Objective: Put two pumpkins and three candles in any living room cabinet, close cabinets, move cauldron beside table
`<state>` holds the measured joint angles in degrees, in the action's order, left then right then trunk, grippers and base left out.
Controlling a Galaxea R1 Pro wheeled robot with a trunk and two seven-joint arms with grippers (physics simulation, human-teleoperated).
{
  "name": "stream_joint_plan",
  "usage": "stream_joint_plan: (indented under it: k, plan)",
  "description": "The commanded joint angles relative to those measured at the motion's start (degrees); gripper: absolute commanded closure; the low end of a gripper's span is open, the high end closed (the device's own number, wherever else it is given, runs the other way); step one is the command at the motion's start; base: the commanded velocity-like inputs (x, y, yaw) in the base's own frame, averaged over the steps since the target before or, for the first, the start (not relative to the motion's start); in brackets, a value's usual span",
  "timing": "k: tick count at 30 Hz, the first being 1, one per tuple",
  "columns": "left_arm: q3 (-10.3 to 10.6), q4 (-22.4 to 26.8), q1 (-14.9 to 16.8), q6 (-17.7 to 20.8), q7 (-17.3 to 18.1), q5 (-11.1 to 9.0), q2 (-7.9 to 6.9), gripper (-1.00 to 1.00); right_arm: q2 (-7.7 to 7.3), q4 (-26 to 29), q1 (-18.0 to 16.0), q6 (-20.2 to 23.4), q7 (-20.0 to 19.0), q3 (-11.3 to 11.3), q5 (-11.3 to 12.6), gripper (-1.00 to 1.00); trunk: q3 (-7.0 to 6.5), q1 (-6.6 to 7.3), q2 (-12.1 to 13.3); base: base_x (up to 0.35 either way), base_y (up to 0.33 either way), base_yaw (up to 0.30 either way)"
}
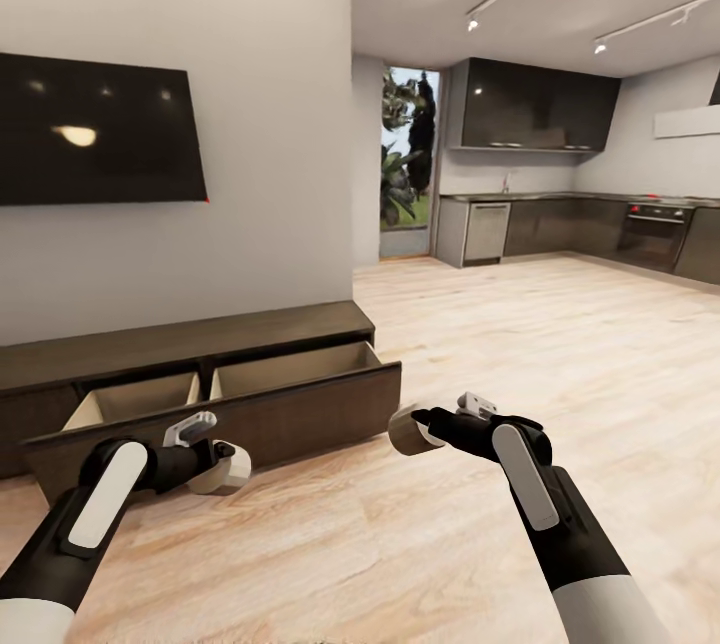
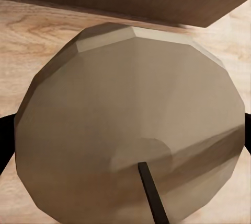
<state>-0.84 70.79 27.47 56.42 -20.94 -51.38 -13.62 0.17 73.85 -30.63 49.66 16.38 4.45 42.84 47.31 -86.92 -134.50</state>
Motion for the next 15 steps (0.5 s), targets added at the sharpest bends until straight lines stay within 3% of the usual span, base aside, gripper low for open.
stream_joint_plan:
  k: [1,15]
  plan:
    - [-0.02,0.05,0.04,0.18,-0.51,-0.47,-0.01,1.0,0.0,0.06,-0.04,0.08,0.68,0.03,0.69,1.0,0.15,0.01,-0.03,0.0,0.0,0.144]
    - [-0.04,0.05,0.04,0.18,-0.44,-0.53,0.03,1.0,0.0,0.13,-0.04,0.08,0.69,0.03,0.61,1.0,1.34,0.01,-0.03,0.0,0.0,0.144]
